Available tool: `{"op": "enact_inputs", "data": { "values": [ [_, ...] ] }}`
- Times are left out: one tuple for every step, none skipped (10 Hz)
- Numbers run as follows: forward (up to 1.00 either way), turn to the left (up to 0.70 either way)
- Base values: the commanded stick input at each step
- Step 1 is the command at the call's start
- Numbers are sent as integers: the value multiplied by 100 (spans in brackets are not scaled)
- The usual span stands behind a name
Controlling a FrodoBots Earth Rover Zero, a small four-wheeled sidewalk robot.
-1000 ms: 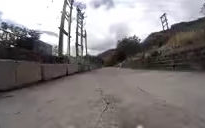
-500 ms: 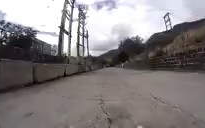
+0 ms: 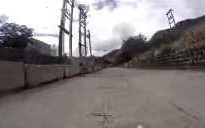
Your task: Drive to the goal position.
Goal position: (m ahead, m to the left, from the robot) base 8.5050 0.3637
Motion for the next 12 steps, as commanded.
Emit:
{"op": "enact_inputs", "data": {
  "values": [
    [100, 0],
    [100, 0],
    [100, 0],
    [100, 0],
    [100, 0],
    [100, 0],
    [100, 0],
    [100, 0],
    [100, 0],
    [100, 0],
    [100, 0],
    [100, 0]
  ]
}}
